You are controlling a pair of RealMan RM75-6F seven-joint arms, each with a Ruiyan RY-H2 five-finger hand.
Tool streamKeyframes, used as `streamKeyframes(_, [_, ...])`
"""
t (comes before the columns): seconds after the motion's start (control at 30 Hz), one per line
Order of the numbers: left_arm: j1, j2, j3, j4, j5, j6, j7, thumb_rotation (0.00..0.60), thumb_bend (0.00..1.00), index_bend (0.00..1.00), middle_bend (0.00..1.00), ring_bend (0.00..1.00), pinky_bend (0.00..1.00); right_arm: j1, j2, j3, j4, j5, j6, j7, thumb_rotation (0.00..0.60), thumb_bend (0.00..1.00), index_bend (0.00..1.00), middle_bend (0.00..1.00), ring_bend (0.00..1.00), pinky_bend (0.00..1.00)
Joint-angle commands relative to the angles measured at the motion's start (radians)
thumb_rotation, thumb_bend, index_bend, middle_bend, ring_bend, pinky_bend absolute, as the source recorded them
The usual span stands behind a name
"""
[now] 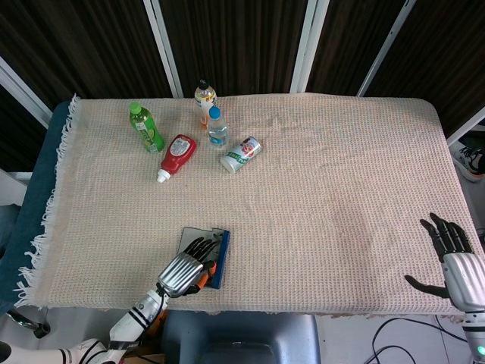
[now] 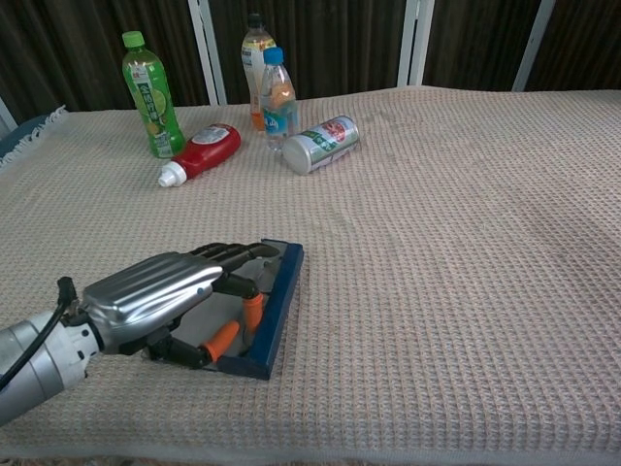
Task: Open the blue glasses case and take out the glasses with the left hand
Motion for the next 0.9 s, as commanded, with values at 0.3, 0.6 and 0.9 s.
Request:
streamKeyframes(0.3, [-0.001, -0.022, -0.017, 0.008, 0.012, 0.015, 0.026, 0.6, 0.58, 0.37, 0.0, 0.0, 0.0, -0.004, 0.007, -0.001, 0.003, -0.007, 0.004, 0.018, 0.6, 0.18, 0.0, 0.0, 0.0, 0.0])
streamKeyframes(0.6, [-0.057, -0.117, -0.143, 0.114, -0.035, 0.007, -0.044, 0.6, 0.61, 0.36, 0.0, 0.0, 0.0, -0.003, 0.01, -0.002, 0.003, -0.012, 0.002, 0.027, 0.6, 0.18, 0.0, 0.0, 0.0, 0.0])
streamKeyframes(0.9, [-0.139, -0.224, -0.188, 0.221, -0.081, -0.077, -0.009, 0.6, 0.61, 0.38, 0.0, 0.0, 0.0, -0.001, 0.015, 0.001, 0.004, -0.005, -0.002, 0.039, 0.6, 0.18, 0.0, 0.0, 0.0, 0.0])
